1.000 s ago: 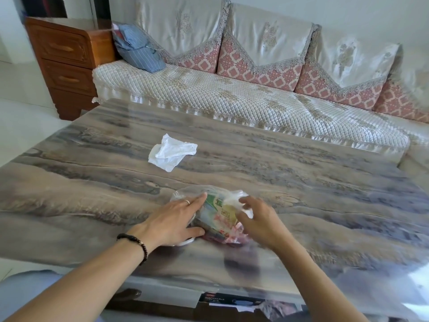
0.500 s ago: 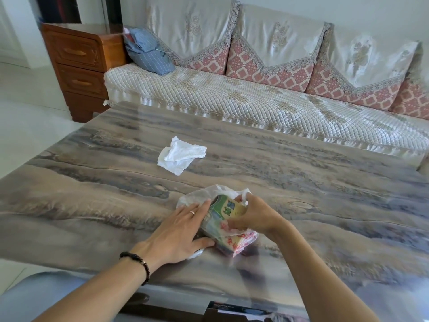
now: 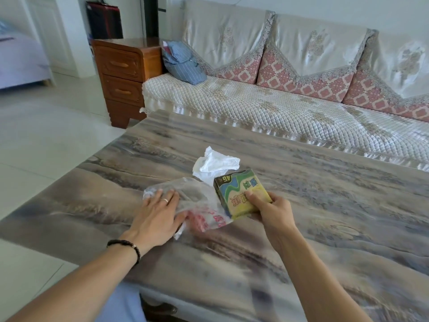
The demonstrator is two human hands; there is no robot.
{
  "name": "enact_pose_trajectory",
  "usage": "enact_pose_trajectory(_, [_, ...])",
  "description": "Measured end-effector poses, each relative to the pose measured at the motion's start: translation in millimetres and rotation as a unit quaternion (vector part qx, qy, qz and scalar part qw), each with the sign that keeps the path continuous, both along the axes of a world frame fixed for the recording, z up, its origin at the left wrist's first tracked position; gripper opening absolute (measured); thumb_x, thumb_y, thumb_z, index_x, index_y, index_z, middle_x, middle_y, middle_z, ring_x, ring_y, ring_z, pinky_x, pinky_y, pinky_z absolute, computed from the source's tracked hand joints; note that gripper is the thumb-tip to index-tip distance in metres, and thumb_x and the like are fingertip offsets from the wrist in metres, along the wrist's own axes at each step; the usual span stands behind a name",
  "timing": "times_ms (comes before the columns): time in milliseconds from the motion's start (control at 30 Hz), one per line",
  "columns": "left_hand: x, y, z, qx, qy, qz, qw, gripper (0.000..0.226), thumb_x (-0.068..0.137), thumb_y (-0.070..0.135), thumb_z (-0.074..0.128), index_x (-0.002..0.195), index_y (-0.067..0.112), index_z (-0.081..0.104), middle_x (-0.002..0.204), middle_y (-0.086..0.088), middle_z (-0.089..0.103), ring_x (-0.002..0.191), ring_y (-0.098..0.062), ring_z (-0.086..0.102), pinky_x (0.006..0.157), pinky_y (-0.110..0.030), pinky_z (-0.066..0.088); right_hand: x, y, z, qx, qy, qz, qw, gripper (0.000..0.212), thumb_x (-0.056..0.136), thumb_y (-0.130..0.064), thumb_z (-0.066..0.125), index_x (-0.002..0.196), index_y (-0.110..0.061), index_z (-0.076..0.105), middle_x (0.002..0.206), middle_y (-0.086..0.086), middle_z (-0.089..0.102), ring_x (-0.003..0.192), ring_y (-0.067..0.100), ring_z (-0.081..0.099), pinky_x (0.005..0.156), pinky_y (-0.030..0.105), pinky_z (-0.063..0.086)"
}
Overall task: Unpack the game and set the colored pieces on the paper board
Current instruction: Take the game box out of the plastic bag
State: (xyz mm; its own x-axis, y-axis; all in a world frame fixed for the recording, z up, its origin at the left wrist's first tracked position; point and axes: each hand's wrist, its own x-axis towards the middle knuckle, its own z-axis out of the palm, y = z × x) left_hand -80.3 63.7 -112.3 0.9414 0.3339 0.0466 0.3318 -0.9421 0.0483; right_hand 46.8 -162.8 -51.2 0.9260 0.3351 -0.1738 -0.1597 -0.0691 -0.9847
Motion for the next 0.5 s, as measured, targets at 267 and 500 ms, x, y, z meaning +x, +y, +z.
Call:
enact_pose_trajectory(267, [44, 59, -2, -0.004, -0.029, 0.151, 0.988, 0.060, 0.095, 0.054, 0.028, 0.135, 0.011, 0.042, 0.147, -0.007, 0.038, 0.136, -0.033, 0.027, 0.108, -0.052, 0.024, 9, 55, -6, -0.022, 0.035, 0.034, 0.999, 0.023, 0.090, -0.018, 0.066, 0.099, 0.003, 0.068, 0.086, 0.015, 0.075, 0.080, 0.028, 0.073, 0.072, 0.039, 0.059])
enact_pose_trajectory(500, [116, 62, -1, -0.086, -0.077, 0.199, 0.973, 0.063, 0.093, 0.053, 0.035, 0.138, 0.009, 0.042, 0.149, -0.011, 0.035, 0.141, -0.032, 0.019, 0.112, -0.055, 0.009, 18, 62, -15, -0.050, 0.053, 0.008, 0.997, 0.022, 0.096, -0.015, 0.054, 0.095, 0.001, 0.069, 0.085, 0.018, 0.074, 0.083, 0.034, 0.071, 0.082, 0.050, 0.056])
